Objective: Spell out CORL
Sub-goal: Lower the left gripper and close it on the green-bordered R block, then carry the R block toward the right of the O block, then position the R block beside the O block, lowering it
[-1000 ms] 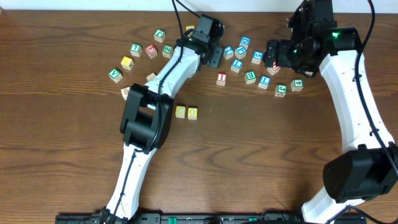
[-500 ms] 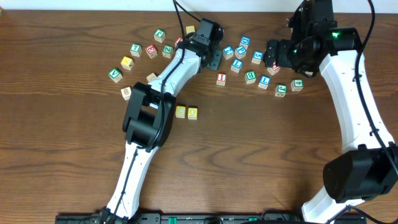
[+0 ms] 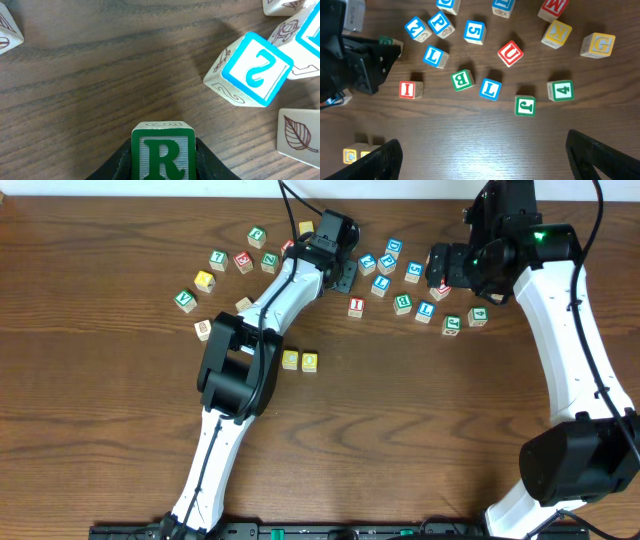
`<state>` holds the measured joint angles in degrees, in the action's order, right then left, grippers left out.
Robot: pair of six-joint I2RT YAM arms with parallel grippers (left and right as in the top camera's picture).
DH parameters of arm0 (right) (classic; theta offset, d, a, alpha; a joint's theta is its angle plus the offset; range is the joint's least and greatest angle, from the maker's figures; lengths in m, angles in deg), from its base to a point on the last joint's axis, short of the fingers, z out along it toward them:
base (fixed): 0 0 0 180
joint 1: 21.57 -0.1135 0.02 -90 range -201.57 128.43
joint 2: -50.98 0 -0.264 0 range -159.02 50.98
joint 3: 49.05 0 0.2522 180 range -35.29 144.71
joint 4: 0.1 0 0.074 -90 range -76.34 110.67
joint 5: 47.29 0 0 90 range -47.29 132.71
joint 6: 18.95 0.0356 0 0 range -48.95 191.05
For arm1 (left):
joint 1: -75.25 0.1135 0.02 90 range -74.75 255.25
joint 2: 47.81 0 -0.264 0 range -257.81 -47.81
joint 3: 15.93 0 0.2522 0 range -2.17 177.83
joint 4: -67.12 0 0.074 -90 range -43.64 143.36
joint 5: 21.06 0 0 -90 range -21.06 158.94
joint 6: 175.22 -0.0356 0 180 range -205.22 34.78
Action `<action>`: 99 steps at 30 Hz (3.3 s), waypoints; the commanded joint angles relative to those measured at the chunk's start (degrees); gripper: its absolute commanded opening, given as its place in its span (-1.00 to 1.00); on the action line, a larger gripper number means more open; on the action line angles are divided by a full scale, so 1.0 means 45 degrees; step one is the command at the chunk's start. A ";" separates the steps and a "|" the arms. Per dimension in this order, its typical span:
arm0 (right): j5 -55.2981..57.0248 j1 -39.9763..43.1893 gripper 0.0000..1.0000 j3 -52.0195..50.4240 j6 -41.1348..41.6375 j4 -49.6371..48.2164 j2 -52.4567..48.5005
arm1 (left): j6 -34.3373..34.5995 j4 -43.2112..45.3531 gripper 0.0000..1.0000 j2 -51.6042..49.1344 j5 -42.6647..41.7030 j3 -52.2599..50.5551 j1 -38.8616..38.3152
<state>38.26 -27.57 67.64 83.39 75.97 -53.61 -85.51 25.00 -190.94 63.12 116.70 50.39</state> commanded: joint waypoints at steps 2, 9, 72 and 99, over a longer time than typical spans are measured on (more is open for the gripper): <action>0.0296 0.0039 0.98 -0.0010 -0.0185 -0.0078 0.0000 | -0.0117 -0.0340 -0.35 0.1506 0.0117 0.0223 -0.0044; 0.0296 0.0024 0.98 -0.0010 -0.0185 -0.0219 0.0000 | 0.0631 -0.2647 -0.43 0.3818 0.0107 0.0223 -0.0044; 0.0291 -0.0010 0.99 -0.0010 -0.0180 -0.0544 0.0000 | 0.4906 -0.2710 -0.40 0.5173 0.0549 -0.7485 -0.2186; 0.0291 -0.0010 0.99 -0.0010 -0.0185 -0.0544 0.0000 | 0.4901 -0.2715 -0.11 0.5183 0.0525 -0.7475 -0.2186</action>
<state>39.12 -27.59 67.62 83.39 73.63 -53.61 -63.57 12.92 -166.88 64.80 83.54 40.42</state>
